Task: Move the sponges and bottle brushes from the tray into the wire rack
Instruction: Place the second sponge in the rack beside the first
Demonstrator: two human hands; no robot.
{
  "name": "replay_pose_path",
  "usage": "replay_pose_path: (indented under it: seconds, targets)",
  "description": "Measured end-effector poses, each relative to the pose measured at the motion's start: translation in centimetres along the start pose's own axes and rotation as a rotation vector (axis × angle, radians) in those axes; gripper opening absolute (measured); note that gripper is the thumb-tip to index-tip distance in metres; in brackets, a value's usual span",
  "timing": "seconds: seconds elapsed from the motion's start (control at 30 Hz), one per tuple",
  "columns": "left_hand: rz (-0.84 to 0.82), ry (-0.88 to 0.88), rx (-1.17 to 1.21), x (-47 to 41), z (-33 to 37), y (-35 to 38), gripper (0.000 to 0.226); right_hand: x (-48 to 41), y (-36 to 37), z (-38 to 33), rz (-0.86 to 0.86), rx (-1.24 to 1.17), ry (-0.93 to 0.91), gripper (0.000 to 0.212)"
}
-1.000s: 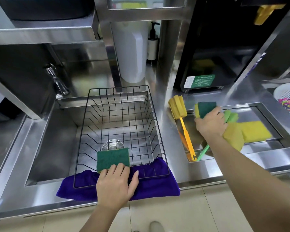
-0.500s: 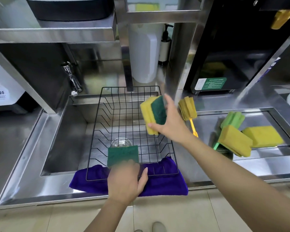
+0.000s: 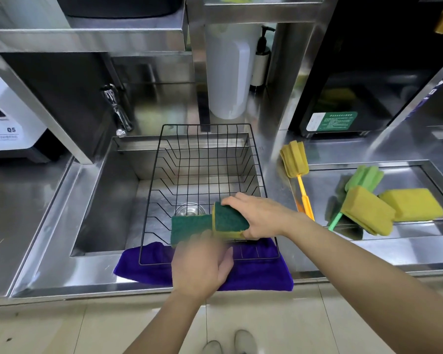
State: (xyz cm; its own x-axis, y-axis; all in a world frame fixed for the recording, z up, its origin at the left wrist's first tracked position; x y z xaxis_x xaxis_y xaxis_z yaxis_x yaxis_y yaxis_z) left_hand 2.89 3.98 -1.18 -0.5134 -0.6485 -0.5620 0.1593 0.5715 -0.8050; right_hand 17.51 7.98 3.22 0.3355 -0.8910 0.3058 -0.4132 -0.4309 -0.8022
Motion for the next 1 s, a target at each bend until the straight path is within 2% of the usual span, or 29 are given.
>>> replay_pose_path:
  seconds: [0.27,0.5,0.63,1.0]
  targets:
    - [-0.084,-0.039,-0.072,-0.2,0.1,0.3,0.049,-0.3,0.3,-0.9,0.006,0.160,0.023,0.062]
    - [-0.095,-0.040,-0.059,-0.2,0.1,0.3,0.048,-1.6,0.4,-1.3,-0.138,0.196,0.119,0.047]
    - [-0.086,-0.037,-0.045,-0.1,0.1,0.3,0.047,-2.4,1.0,-1.3,-0.187,0.268,0.107,0.050]
    - [-0.083,-0.029,-0.019,0.0,0.1,0.5,0.046,-3.1,3.5,-0.2,-0.168,0.313,0.051,0.050]
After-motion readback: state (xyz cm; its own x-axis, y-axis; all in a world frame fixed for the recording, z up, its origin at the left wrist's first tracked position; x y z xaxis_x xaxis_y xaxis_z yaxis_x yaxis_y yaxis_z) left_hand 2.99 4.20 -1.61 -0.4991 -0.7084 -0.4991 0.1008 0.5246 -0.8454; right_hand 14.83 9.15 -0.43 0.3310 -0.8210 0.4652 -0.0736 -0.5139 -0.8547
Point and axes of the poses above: each hand's wrist, its own x-axis away from the middle knuckle, its own y-axis out of the palm, z = x × y, the point moved 5 cm from there along -x, towards the middle knuckle, and after that the axes turned 13 degrees about -x, right-handed, at the moved point
